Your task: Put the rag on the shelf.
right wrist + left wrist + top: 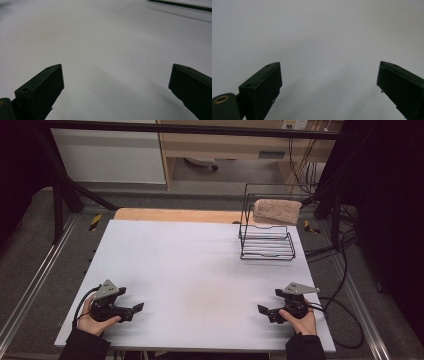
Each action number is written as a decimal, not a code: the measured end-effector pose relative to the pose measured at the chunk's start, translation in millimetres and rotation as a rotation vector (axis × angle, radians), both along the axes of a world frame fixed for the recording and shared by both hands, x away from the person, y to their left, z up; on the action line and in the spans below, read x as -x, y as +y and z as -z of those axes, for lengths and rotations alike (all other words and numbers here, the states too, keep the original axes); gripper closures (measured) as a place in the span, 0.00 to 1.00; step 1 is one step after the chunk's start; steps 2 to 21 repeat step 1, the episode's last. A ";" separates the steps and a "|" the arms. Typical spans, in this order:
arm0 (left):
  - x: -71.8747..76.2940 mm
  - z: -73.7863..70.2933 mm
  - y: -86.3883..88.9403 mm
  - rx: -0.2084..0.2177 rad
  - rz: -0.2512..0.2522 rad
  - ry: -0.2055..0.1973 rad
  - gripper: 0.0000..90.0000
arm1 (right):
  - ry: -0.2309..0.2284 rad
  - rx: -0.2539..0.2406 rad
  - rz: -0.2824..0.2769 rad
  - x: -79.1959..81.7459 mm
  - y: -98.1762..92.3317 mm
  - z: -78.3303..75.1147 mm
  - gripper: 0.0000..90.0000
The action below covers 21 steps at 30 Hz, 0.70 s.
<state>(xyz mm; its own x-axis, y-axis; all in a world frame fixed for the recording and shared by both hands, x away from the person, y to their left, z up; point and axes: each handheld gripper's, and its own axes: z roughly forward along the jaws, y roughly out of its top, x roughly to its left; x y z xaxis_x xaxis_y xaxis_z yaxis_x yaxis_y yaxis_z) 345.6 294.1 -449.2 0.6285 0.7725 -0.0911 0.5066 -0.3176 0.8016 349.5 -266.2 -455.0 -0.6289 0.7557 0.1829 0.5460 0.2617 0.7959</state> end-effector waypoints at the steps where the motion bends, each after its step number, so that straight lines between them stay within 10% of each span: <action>1: 0.0 -0.1 0.2 0.002 0.000 0.000 0.07 | -0.002 0.001 -0.003 -0.3 0.4 0.4 0.01; 21: 0.0 -0.1 0.2 0.002 0.000 0.000 0.07 | -0.002 0.001 -0.003 -0.3 0.4 0.4 0.01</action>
